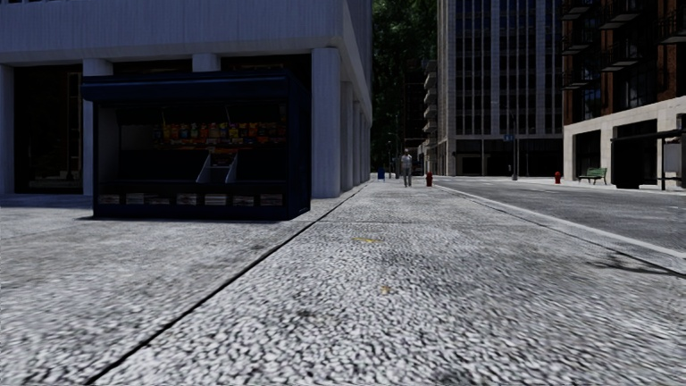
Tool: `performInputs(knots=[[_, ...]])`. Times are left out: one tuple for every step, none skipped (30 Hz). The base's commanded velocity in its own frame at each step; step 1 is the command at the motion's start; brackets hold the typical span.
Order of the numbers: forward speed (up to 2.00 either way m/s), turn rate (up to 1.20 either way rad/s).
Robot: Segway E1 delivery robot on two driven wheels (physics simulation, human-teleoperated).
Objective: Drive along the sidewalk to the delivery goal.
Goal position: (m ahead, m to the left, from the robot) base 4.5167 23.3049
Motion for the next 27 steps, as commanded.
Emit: performInputs(knots=[[0.00,-1.07],[0.00,-1.07],[0.00,-1.07],[0.00,-1.07],[0.00,-1.07],[0.00,-1.07],[0.00,-1.07],[0.00,-1.07],[0.00,-1.07],[0.00,-1.07],[0.00,-1.07],[0.00,-1.07],[0.00,-1.07],[0.00,-1.07],[0.00,-1.07],[0.00,-1.07],[0.00,-1.07],[0.00,-1.07],[0.00,-1.07],[0.00,-1.07],[0.00,-1.07],[0.00,-1.07],[0.00,-1.07],[0.00,-1.07],[0.00,-1.07],[0.00,-1.07],[0.00,-1.07]])
